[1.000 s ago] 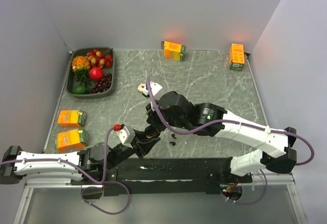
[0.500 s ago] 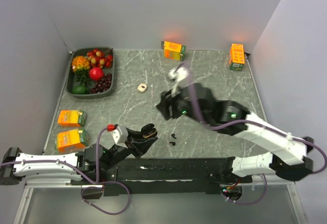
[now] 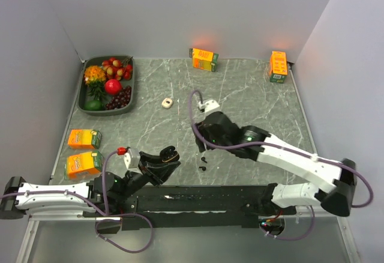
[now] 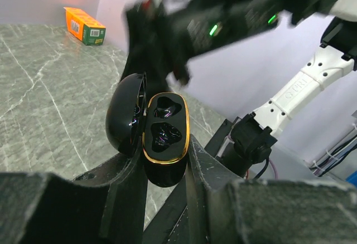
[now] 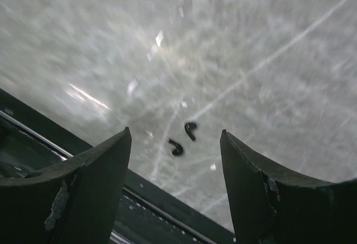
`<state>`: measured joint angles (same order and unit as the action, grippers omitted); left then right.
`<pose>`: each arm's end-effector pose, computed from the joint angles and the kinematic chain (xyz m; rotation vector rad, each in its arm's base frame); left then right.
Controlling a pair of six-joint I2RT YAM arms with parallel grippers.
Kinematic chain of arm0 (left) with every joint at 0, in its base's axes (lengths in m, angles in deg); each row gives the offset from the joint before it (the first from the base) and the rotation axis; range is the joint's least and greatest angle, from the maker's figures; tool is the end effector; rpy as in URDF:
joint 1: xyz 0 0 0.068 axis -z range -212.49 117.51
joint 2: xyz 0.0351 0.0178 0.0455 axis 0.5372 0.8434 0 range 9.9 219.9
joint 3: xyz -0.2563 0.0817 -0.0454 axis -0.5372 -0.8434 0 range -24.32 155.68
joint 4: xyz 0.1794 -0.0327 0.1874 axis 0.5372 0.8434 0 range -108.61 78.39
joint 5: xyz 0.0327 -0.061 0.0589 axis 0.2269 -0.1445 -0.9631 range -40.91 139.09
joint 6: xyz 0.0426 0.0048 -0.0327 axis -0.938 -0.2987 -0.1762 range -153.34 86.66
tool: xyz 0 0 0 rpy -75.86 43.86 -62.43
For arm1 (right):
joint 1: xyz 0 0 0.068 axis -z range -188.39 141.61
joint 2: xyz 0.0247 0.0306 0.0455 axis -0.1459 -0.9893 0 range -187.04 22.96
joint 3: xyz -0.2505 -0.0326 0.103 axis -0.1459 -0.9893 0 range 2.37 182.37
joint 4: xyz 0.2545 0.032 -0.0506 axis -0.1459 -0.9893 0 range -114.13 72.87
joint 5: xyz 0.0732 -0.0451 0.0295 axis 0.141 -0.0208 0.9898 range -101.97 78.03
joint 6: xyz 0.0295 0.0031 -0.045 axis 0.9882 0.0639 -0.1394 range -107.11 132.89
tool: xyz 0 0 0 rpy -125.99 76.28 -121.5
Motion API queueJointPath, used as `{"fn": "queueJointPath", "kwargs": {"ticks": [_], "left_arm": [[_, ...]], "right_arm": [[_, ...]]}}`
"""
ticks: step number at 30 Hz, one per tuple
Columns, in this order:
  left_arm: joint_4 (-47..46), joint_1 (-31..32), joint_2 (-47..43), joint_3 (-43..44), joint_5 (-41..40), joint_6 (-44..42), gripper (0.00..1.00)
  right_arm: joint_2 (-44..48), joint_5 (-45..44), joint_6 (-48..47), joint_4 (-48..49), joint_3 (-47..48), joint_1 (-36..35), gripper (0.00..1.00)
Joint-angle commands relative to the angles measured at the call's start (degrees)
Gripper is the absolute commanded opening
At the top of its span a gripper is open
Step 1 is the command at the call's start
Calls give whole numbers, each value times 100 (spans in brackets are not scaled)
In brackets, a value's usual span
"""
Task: Insert the wireless bluetooth earbuds into the charging case
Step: Pick up the earbud from the center of the board.
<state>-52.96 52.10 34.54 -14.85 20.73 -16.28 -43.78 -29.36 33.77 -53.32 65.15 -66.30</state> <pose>0.0293 -0.1296 0.2519 0.3377 1.3349 -1.2075 0.1402 0.2034 0.3294 -0.5649 2.1923 0.3994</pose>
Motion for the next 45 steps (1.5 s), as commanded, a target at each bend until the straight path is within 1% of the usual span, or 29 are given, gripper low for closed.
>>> {"fn": "queueJointPath", "kwargs": {"ticks": [1, 2, 5, 9, 11, 12, 14, 17, 18, 21, 25, 27, 31, 34, 45], "left_arm": [[173, 31, -363, -68, -134, 175, 1], [348, 39, -442, -77, -161, 218, 1], [630, 39, -724, -95, -266, 271, 1], [1069, 39, -1083, -104, -337, 333, 1], [1167, 31, -1163, -121, -363, 359, 1], [1219, 31, -1224, -130, -363, 377, 1], [1264, 31, -1260, -130, -346, 377, 1], [1334, 31, -1234, -113, -337, 386, 1], [1334, 31, -1225, -113, -328, 377, 1], [1334, 31, -1190, -113, -319, 368, 1], [1299, 31, -1181, -130, -319, 333, 1], [1281, 31, -1172, -139, -328, 342, 1], [1281, 31, -1146, -130, -346, 351, 1], [1308, 31, -1146, -130, -346, 359, 1], [1396, 31, -1172, -95, -363, 368, 1]], "right_arm": [[-111, 472, 258, 330, -440, 122, 73], [-189, 691, 293, 384, -503, 157, 73], [-592, 973, 372, 393, -557, 298, 70], [-1059, 1079, 390, 455, -548, 324, 67], [-1401, 1123, 329, 384, -478, 333, 67], [-1490, 1184, 294, 401, -478, 324, 65], [-1666, 1202, 206, 454, -495, 333, 64], [-1869, 1264, 153, 481, -539, 359, 59], [-1895, 1299, 135, 550, -600, 368, 54], [-2001, 1291, 144, 560, -636, 386, 48], [-2272, 1159, 57, 455, -522, 368, 43], [-2413, 1054, 30, 367, -417, 377, 43], [-2738, 948, -32, 279, -293, 386, 50], [-2897, 860, -32, 252, -205, 394, 51], [-3187, 789, -128, 279, -47, 412, 45]]}}
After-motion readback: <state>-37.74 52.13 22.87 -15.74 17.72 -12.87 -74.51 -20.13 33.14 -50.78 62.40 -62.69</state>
